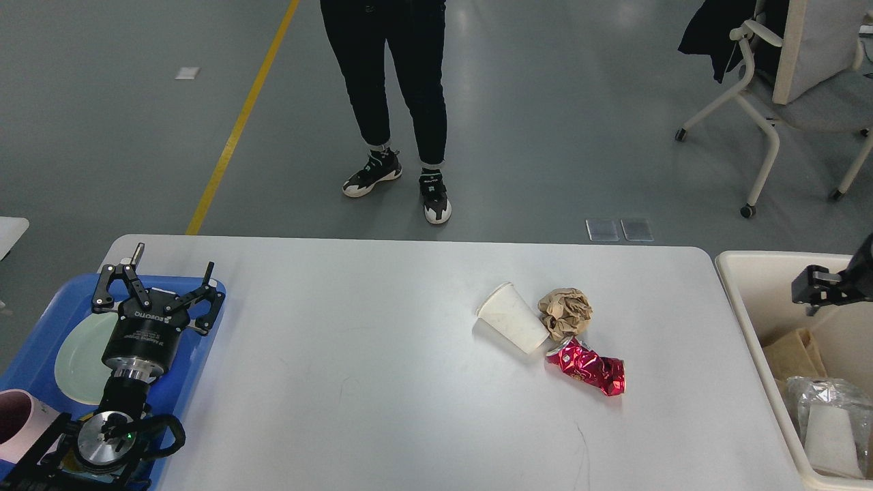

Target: Tidy desktop

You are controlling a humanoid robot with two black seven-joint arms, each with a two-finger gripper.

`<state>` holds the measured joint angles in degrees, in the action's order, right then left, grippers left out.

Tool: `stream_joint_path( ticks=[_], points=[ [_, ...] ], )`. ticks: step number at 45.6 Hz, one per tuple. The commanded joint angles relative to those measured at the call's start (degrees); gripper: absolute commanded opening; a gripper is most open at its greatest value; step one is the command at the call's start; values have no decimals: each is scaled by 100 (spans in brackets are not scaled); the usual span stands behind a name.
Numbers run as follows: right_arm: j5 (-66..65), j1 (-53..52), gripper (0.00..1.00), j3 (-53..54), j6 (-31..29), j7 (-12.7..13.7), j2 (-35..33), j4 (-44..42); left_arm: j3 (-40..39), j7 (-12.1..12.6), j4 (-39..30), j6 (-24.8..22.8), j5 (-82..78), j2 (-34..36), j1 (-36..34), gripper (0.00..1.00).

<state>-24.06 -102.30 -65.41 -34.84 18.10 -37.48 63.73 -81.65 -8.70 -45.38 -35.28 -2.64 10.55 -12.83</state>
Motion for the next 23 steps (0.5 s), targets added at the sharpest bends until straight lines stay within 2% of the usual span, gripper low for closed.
stream_joint_path(
  ticks=[1, 5, 12, 20, 23],
  points=[
    [33, -1264, 100, -271, -357, 62, 731, 1087, 0, 0, 3, -5, 0, 0, 0, 97],
    [216, -2012, 100, -297, -419, 62, 1172, 1755, 9, 0, 3, 3, 0, 0, 0, 97],
    [1016, -3084, 100, -34, -445, 62, 1435, 2415, 9, 0, 3, 3, 0, 0, 8, 97],
    [1412, -3858, 100, 159, -419, 35, 2314, 3065, 9, -9, 3, 3, 0, 0, 0, 97],
    [1491, -4026, 100, 449, -375, 35, 2420, 3206, 0, -9, 3, 3, 0, 0, 0, 97]
  ],
)
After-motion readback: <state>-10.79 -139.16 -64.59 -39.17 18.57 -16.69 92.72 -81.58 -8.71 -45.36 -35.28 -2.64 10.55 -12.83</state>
